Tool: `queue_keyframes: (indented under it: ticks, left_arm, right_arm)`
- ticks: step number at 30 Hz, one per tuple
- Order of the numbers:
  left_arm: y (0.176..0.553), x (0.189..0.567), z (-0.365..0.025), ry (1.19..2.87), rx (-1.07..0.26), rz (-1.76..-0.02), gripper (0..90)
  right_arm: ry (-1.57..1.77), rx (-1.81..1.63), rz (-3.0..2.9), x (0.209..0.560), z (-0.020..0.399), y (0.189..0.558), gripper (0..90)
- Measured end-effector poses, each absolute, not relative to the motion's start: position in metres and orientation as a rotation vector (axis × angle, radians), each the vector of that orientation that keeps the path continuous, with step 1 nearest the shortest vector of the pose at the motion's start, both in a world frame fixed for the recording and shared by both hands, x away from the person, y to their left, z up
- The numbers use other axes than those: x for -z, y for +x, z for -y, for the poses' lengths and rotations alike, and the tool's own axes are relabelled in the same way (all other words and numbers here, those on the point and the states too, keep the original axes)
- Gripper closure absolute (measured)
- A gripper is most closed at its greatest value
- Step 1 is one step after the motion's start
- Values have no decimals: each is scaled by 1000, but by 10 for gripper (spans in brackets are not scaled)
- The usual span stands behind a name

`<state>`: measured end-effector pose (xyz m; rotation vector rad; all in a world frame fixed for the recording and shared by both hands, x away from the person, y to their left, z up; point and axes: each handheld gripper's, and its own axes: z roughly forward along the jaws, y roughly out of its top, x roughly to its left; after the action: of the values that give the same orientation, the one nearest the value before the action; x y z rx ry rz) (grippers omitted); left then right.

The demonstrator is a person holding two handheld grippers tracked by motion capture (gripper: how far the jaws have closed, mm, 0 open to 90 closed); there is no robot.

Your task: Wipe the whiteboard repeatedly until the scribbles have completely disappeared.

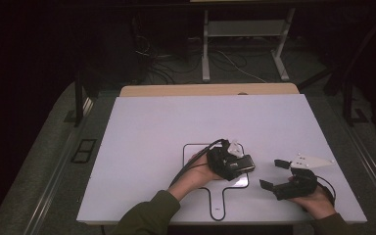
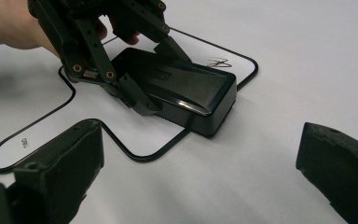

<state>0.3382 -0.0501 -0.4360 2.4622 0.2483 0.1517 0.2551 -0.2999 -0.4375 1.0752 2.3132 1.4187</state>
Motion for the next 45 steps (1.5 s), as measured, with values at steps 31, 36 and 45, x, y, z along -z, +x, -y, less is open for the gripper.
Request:
queue_keyframes:
  ticks: [31, 36, 45]
  left_arm:
    - [396, 436, 49, 2473, -173, -327, 393]
    - [408, 435, 46, 2479, -220, -363, 393]
    - [401, 435, 51, 2486, -175, -344, 393]
  right_arm:
    - [1084, -1420, -2310, 438, 303, 255, 0]
    - [1084, -1419, -2311, 438, 303, 255, 0]
    - [1085, -1416, -2313, 438, 302, 256, 0]
